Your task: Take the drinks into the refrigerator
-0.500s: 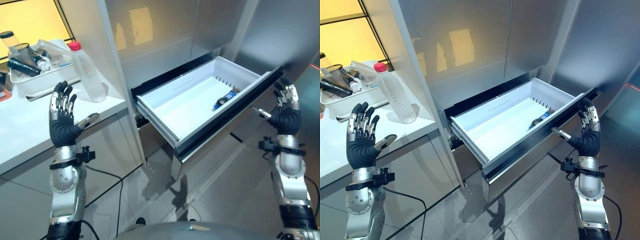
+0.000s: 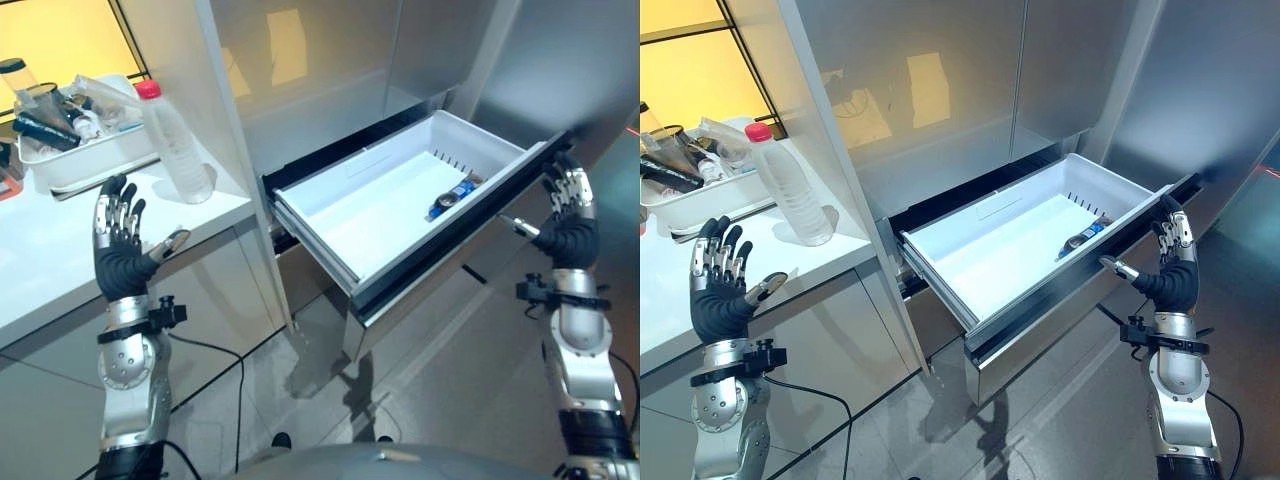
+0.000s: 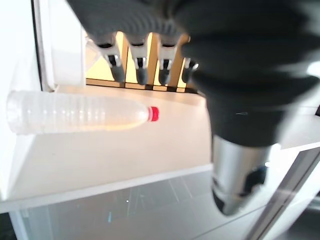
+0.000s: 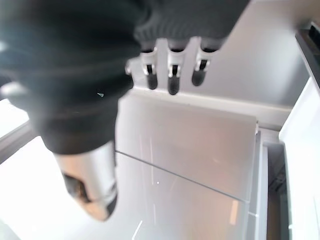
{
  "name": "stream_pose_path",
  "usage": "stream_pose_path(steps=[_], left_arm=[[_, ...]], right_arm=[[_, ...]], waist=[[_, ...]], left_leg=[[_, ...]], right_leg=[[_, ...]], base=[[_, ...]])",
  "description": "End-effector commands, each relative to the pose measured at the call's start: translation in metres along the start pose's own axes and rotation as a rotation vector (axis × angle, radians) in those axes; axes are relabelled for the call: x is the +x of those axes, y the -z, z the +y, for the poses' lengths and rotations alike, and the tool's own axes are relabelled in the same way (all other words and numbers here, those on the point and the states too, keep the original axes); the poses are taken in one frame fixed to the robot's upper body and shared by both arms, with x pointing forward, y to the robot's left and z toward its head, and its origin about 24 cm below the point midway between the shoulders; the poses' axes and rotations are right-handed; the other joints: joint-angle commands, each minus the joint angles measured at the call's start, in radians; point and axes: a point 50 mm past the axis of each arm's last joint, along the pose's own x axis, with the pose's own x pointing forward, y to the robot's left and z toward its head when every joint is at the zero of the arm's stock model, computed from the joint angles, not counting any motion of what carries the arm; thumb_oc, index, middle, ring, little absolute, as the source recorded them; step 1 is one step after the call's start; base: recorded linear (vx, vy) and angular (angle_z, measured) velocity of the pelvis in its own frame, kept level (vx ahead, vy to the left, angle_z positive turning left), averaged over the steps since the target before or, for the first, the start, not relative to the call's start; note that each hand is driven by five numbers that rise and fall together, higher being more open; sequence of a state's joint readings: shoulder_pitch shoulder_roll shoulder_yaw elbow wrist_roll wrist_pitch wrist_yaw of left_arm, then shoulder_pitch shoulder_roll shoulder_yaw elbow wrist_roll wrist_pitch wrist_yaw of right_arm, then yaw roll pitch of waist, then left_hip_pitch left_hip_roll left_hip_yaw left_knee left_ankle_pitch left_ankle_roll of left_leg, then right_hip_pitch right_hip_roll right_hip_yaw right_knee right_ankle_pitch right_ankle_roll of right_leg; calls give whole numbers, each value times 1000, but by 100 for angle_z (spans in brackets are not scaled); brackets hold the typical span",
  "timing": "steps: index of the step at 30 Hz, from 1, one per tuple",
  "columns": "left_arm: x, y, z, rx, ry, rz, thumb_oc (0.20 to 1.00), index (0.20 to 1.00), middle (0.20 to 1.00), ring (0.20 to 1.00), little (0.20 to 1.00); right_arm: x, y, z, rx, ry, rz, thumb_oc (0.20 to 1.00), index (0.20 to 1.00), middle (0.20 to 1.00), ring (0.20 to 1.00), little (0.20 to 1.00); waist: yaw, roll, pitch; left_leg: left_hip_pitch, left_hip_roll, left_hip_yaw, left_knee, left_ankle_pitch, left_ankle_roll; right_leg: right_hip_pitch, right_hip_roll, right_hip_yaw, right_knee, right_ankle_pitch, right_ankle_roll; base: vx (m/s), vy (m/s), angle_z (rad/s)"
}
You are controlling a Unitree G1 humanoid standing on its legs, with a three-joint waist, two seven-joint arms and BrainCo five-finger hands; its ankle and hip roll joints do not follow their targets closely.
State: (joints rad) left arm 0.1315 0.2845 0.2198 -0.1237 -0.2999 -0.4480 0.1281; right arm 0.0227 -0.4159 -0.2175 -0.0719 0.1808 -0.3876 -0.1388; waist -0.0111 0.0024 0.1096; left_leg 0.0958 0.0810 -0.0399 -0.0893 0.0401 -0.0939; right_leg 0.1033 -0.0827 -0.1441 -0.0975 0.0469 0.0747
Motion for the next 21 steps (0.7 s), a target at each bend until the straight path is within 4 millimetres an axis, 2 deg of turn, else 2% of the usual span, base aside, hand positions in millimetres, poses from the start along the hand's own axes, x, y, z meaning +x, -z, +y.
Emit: stream_pose_path(steps=[1,8,14,21], left_arm=[[22,-15,12,55,-16,-117,1000,1000,1000,1000,1000],[36,-12,25,148,-43,-101,1000,1000,1000,1000,1000],[63,-12,37,229,-62,-84,1000,1000,1000,1000,1000],[81,-2,54,278,-102,2,1000,1000,1000,1000,1000]], right_arm=[[22,-37,-7,44,44,-226,1000,1000,1000,1000,1000],[26,-42,-7,54,16,-245,1000,1000,1000,1000,1000],[33,-47,-8,61,-18,-259,1000,1000,1000,1000,1000],[34,-52,-6,76,-59,-264,1000,1000,1000,1000,1000]], waist=[[-3,-40,8],[-12,-32,3],[-30,-22,-4],[-54,-14,-5]], left_leg=[[46,-97,-18,12,-113,112],[60,-95,-11,11,-118,110],[73,-92,4,11,-123,105],[83,-90,20,13,-131,100]], right_leg=[[39,8,-40,18,-70,1],[44,10,-33,17,-73,2],[51,13,-22,18,-75,3],[48,16,-5,24,-77,5]], base=[[0,0,0],[0,0,0],[17,10,-5],[22,13,-6]])
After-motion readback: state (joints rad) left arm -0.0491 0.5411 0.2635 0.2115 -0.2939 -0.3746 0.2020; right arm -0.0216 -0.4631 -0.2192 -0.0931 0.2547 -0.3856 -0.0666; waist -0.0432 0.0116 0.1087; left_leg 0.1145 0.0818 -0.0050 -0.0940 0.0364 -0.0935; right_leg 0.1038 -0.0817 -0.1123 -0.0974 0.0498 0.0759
